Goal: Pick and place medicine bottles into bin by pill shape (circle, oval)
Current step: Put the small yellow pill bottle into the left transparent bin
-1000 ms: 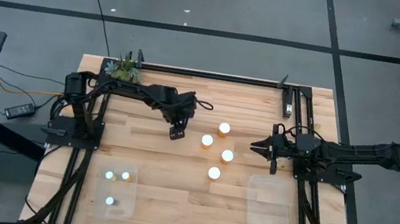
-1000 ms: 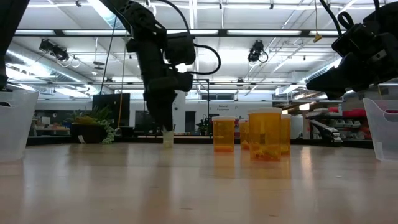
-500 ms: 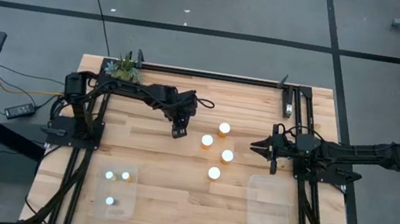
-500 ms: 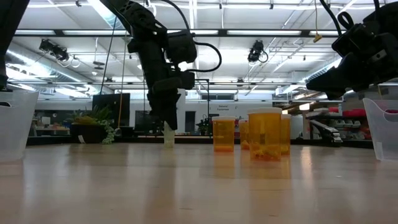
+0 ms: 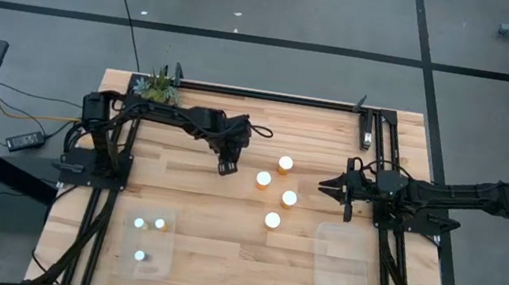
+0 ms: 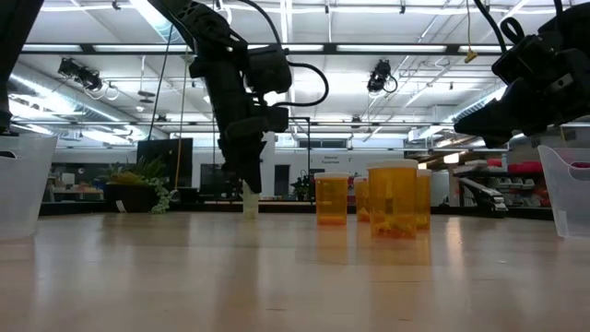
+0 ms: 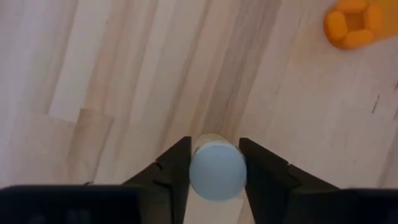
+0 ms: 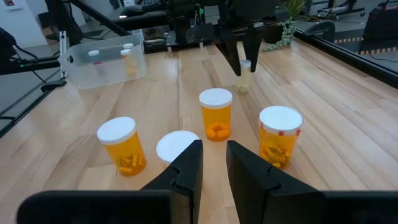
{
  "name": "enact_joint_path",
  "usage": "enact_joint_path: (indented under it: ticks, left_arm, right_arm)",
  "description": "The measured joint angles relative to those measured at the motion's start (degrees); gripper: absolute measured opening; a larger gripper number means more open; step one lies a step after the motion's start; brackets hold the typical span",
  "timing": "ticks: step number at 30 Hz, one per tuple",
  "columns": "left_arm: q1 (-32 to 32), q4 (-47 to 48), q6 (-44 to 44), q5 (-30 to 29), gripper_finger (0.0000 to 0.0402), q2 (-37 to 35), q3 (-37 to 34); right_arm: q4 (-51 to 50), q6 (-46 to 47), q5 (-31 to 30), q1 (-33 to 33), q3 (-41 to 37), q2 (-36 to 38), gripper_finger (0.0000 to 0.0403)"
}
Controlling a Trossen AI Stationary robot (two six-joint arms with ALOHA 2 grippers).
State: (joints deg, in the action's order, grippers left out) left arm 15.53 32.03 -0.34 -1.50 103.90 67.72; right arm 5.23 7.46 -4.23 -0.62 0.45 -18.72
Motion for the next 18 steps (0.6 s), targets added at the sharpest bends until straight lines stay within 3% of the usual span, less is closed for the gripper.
enact_joint_path:
  ticks: [10, 18]
  left_arm:
    - [-0.02, 3.43, -0.29, 0.02, 0.0145, -0.61, 0.75]
    - [-0.58, 11.48, -0.34, 0.07, 0.0129, -0.83, 5.74]
  right_arm:
    - [0.0, 0.0, -0.01, 0.0, 0.0, 0.01, 0.0079]
    - [0.02, 0.0, 0.0, 0.0, 0.0, 0.02, 0.0079]
